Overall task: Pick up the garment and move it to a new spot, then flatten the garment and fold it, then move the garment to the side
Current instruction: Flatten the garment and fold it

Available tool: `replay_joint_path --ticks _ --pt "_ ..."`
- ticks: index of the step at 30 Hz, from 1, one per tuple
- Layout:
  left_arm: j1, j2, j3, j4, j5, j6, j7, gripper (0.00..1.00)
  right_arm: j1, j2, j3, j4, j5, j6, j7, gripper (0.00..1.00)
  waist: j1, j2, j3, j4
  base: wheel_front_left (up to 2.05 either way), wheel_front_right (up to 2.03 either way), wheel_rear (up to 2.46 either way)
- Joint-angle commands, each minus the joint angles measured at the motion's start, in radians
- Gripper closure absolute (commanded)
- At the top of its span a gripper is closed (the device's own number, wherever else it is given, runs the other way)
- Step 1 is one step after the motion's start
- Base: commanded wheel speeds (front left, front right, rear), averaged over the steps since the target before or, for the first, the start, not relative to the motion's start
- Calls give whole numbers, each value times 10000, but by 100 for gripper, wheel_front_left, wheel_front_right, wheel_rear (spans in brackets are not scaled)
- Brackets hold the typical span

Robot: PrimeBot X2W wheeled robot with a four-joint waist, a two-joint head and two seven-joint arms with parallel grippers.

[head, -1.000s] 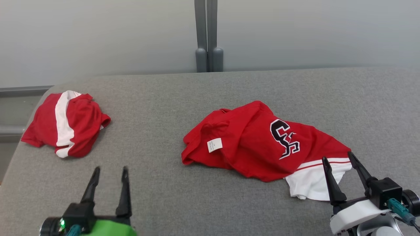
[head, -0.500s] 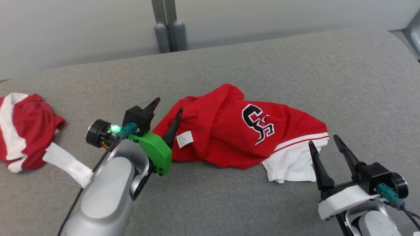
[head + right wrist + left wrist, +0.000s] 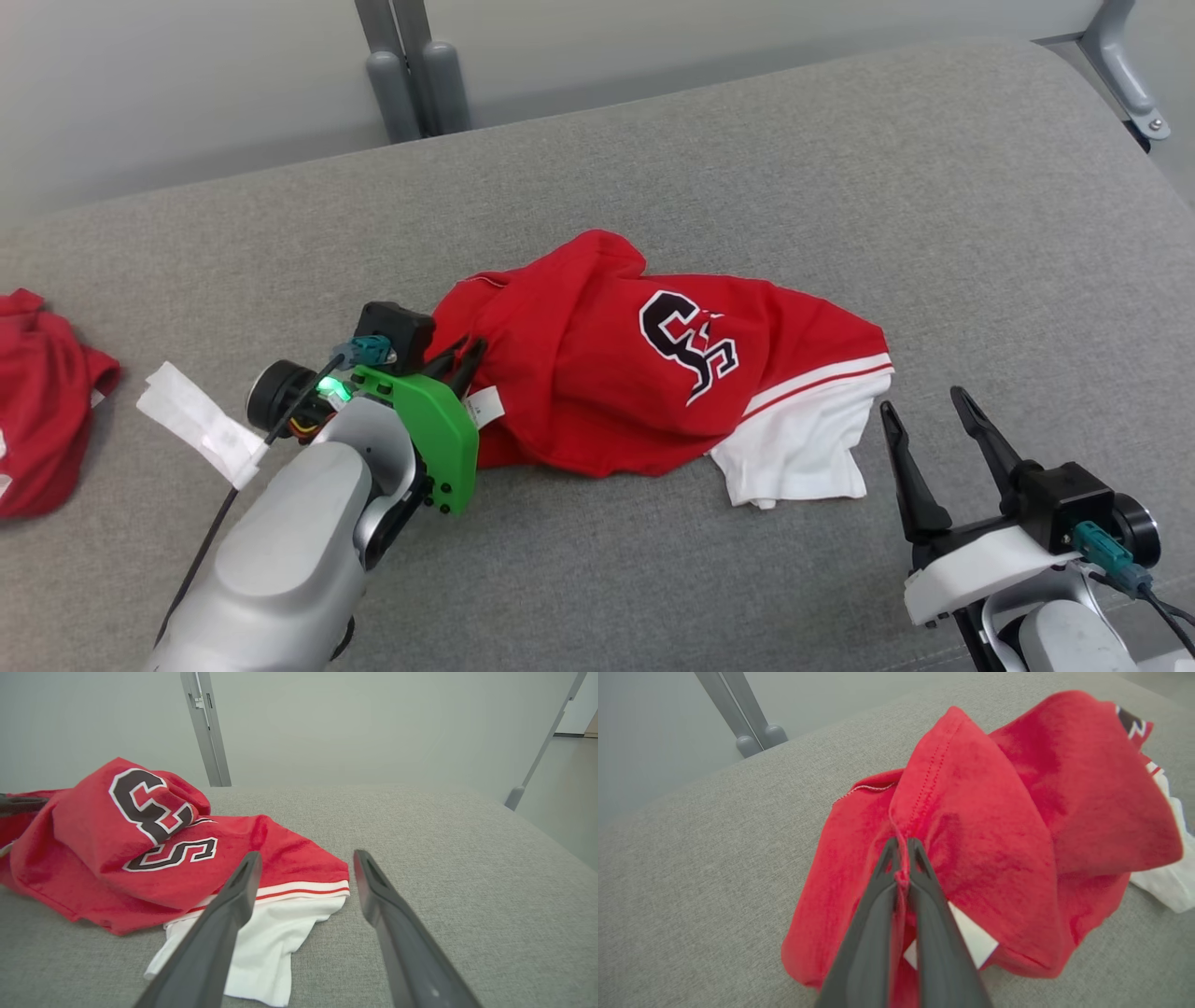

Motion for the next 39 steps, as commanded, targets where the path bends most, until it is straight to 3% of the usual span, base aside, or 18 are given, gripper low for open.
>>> replay_joint_path --ticks 1,5,9,13,18,22,25,27,32,33,34,35,39 --pt "-165 99 -159 -96 -261 24 26 100 27 -3 -7 6 -5 1 -34 0 0 -1 -85 128 0 0 0" --pt "-94 195 -518 -329 -839 24 -144 100 161 -37 -101 34 -3 1 -34 0 0 -1 -257 403 0 0 0" --pt "335 270 -257 -865 -1484 23 -724 100 398 -69 -176 41 -7 1 -34 0 0 -1 -557 763 0 0 0" --pt "1175 748 -168 -1869 -1739 69 -967 100 691 -135 -320 24 27 1 -34 0 0 -1 -856 1199 0 0 0" --pt "3062 1602 -62 -3622 -2002 543 -1120 100 1059 -184 -439 30 48 1 -34 0 0 -1 -1059 1849 0 0 0" --pt "4558 1842 118 -4492 -2324 983 -1572 100 1173 -175 -429 18 55 1 -34 0 0 -1 -1122 2275 0 0 0" --pt "5473 1572 186 -4503 -2687 1157 -1997 100 1196 -208 -374 79 64 1 -34 0 0 -1 -1195 2507 0 0 0" --pt "5843 1374 210 -4275 -2881 1135 -2279 94 1222 -245 -327 113 85 1 -34 0 0 -1 -1233 2624 0 0 0" --pt "6145 914 172 -3292 -2989 954 -2794 61 1184 -336 -206 181 118 1 -34 0 0 -1 -1321 2751 0 0 0" --pt "6116 780 259 -3080 -2993 946 -2929 51 1159 -356 -191 191 132 1 -34 0 0 -1 -1329 2758 0 0 0" --pt "6061 656 422 -2888 -2985 980 -3058 9 1146 -382 -187 193 142 1 -34 0 0 -1 -1342 2768 0 0 0" --pt "6010 613 559 -2742 -2885 1066 -3135 0 1148 -390 -175 207 139 1 -34 0 0 -1 -1366 2764 0 0 0" --pt "6072 305 1362 -2402 -2504 1237 -3274 0 1202 -417 -94 241 137 1 -34 0 0 -1 -1466 2659 0 0 0"
